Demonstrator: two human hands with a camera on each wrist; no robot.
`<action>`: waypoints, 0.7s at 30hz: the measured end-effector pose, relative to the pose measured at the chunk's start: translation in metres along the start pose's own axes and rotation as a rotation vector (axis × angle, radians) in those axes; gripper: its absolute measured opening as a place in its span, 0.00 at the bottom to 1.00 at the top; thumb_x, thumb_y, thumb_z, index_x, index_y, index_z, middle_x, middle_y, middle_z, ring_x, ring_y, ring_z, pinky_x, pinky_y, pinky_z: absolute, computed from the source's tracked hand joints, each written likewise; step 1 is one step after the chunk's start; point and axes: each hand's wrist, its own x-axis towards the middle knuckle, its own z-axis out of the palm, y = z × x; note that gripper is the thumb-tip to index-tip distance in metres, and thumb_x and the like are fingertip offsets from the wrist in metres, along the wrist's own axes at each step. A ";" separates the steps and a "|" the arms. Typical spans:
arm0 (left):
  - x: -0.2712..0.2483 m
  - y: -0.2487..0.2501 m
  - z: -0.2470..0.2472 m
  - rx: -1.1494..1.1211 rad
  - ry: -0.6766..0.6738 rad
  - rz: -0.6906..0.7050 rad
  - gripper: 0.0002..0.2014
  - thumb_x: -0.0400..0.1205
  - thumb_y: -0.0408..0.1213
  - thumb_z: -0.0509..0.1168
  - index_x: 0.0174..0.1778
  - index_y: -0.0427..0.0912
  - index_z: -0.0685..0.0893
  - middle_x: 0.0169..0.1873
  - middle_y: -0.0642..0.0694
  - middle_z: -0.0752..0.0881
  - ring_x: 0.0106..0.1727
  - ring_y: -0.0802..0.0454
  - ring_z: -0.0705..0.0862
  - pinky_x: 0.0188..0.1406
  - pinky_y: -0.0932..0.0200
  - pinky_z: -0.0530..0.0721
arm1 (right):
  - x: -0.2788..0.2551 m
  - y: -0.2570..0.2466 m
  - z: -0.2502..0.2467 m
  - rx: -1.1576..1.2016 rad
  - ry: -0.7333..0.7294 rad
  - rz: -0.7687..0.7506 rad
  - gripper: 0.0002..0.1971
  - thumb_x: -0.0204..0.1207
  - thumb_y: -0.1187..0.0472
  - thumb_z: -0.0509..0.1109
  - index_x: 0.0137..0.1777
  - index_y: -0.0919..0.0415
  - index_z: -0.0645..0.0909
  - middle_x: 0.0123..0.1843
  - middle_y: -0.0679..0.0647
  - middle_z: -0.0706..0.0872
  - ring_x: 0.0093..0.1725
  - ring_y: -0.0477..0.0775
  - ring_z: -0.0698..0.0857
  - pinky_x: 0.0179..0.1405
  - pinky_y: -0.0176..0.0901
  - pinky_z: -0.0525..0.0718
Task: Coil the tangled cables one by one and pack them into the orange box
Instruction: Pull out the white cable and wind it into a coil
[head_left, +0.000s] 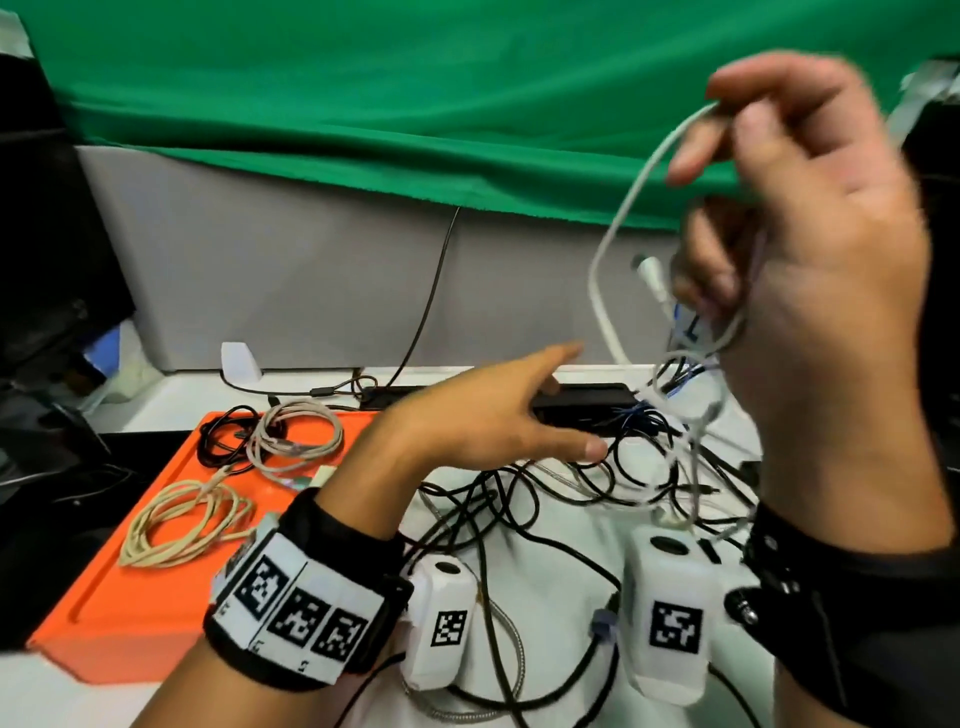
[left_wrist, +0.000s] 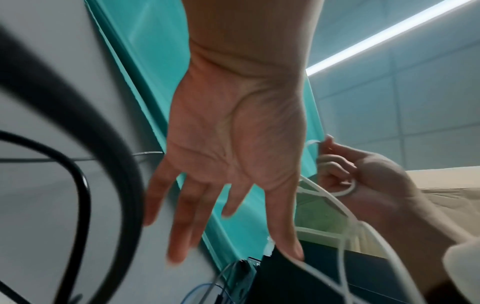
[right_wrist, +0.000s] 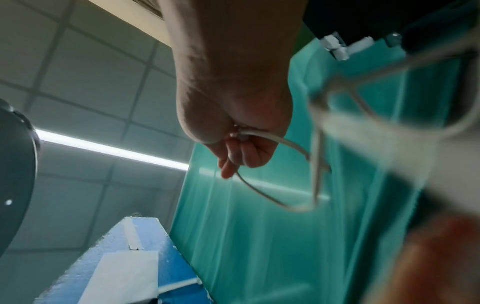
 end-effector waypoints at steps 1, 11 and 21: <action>0.002 0.003 0.001 -0.075 0.078 0.041 0.40 0.77 0.60 0.74 0.83 0.66 0.62 0.72 0.55 0.80 0.59 0.57 0.86 0.61 0.59 0.83 | -0.001 0.003 0.005 0.016 -0.049 0.076 0.08 0.89 0.66 0.56 0.60 0.58 0.76 0.45 0.53 0.84 0.18 0.47 0.63 0.19 0.36 0.60; -0.010 -0.006 -0.033 -0.571 0.448 0.083 0.11 0.90 0.35 0.60 0.51 0.39 0.87 0.42 0.44 0.93 0.25 0.46 0.85 0.29 0.56 0.83 | 0.004 0.030 0.001 0.226 -0.087 0.498 0.13 0.88 0.68 0.57 0.65 0.62 0.80 0.45 0.53 0.86 0.17 0.43 0.61 0.16 0.30 0.59; -0.024 -0.013 -0.058 -0.340 0.758 0.059 0.04 0.87 0.36 0.67 0.46 0.45 0.84 0.36 0.46 0.88 0.27 0.47 0.84 0.28 0.57 0.85 | 0.003 0.028 -0.008 0.046 -0.221 0.524 0.12 0.87 0.60 0.63 0.67 0.58 0.81 0.27 0.52 0.76 0.20 0.46 0.61 0.18 0.34 0.60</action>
